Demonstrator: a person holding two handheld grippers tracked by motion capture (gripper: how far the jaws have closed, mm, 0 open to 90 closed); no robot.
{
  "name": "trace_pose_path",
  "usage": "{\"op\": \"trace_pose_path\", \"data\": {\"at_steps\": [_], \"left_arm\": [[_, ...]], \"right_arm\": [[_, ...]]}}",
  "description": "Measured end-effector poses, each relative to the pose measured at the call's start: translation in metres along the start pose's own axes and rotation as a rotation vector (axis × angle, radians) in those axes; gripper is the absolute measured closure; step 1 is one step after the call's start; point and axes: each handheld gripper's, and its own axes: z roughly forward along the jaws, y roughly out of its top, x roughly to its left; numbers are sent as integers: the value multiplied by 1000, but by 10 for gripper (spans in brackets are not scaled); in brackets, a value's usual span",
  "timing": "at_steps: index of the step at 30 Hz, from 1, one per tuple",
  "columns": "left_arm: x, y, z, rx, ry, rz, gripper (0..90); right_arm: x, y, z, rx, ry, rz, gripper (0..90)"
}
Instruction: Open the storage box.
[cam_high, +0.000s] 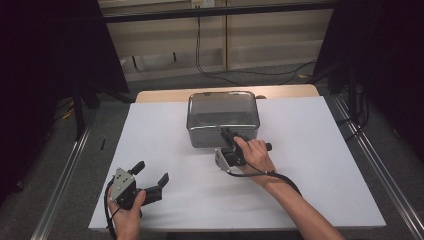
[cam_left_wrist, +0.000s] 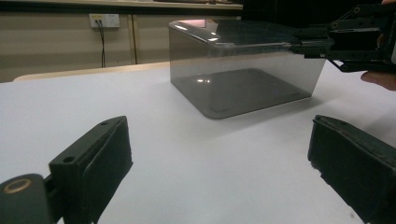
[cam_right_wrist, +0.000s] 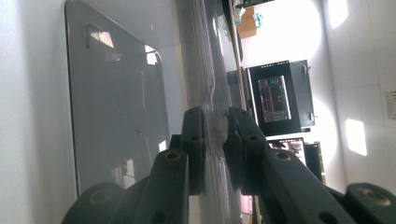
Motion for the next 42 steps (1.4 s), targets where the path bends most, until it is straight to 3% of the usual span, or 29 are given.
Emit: {"op": "trace_pose_path", "data": {"at_steps": [3,7,10,14,20,24,28,30,36,39,42], "left_arm": [[0,2,1,-4,12,-19,77],[-1,3,4,-6,-13,-38,75],[1,6,8,-3,-17,-27,73],[3,10,16,5,-5,19,73],[6,20,22,-23,-12,30,57],[7,22,25,-37,-42,5,38],[8,24,30,-54,-69,9,31],[7,26,36,-55,-75,32,31],[10,30,48,-22,-121,37,33],[8,33,57,-8,-124,71,29],[8,36,63,-32,-128,69,26]], "right_arm": [[0,0,0,2,3,-1,775],[-1,0,0,-2,3,5,775],[-3,0,0,-8,5,7,775],[-3,0,0,-9,4,14,775],[-6,-1,0,-8,7,29,772],[-7,0,0,-13,5,31,773],[-12,-1,-1,-19,2,35,775],[-13,-1,-1,-20,0,42,776],[-15,0,-1,-23,-2,38,778],[-17,0,-2,-28,-8,56,777],[-17,0,-2,-24,-7,47,779]]}}
